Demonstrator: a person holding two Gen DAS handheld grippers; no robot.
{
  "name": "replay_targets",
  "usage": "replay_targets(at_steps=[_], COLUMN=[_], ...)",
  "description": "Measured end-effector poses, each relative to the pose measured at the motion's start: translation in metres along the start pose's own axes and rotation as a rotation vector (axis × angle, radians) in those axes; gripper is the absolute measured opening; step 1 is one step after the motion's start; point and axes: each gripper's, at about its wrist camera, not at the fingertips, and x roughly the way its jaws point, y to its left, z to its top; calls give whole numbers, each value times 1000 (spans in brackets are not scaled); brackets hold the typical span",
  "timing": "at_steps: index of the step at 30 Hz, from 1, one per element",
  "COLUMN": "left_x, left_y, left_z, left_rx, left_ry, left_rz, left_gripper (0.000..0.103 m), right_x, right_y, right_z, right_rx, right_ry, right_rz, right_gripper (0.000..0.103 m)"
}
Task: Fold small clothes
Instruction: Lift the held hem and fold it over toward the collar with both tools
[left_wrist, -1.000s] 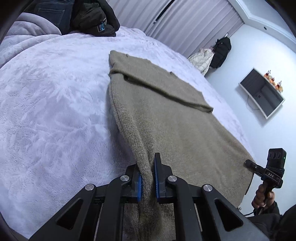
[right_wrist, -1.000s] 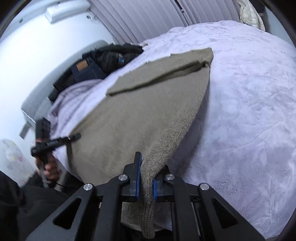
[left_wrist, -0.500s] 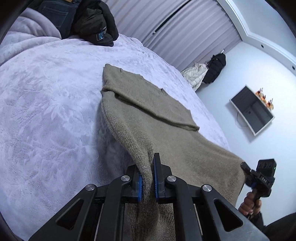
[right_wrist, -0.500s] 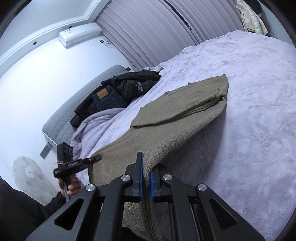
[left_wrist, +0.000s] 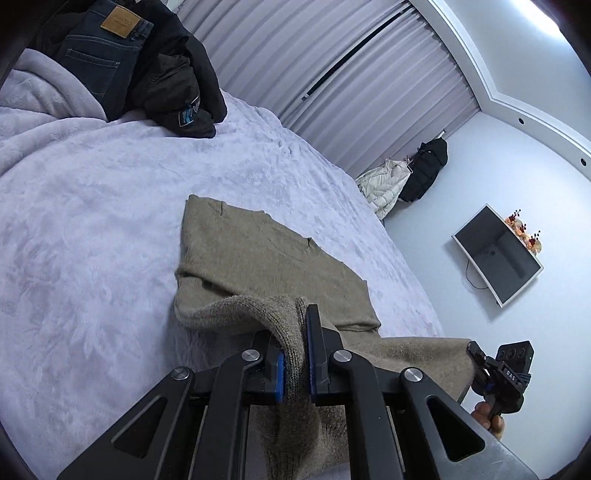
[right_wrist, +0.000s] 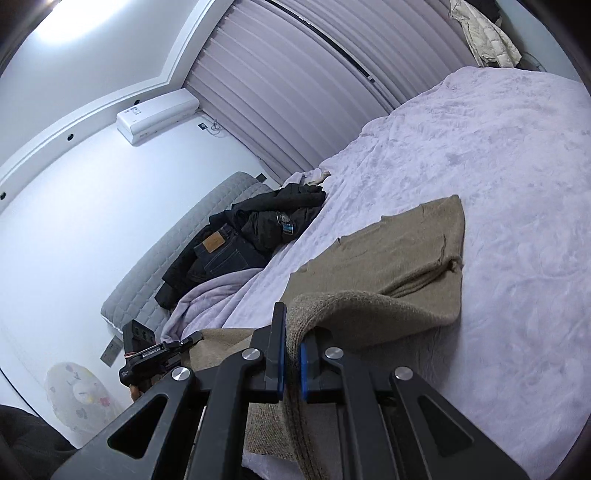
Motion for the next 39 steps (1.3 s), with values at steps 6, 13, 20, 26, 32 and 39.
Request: replay_targets(at_steps=[6, 13, 20, 26, 32, 39], left_x=[30, 81, 155, 206, 219, 164], left_y=[0, 22, 60, 100, 120, 91], left_z=[32, 57, 77, 83, 79, 63], left_rx=[2, -50, -130, -253, -338, -287], left_ry=[8, 54, 143, 211, 250, 196], left_rz=[17, 49, 133, 168, 143, 106], left_gripper=[10, 10, 10, 10, 11, 91], right_x=[30, 67, 125, 172, 204, 170], right_y=[-10, -39, -89, -132, -178, -155], right_z=[33, 52, 67, 79, 73, 63], right_rx=[-20, 18, 80, 134, 215, 213], right_ry=[-3, 10, 58, 112, 212, 195], right_rz=[-23, -69, -225, -320, -412, -322], right_gripper=[6, 6, 6, 6, 9, 63])
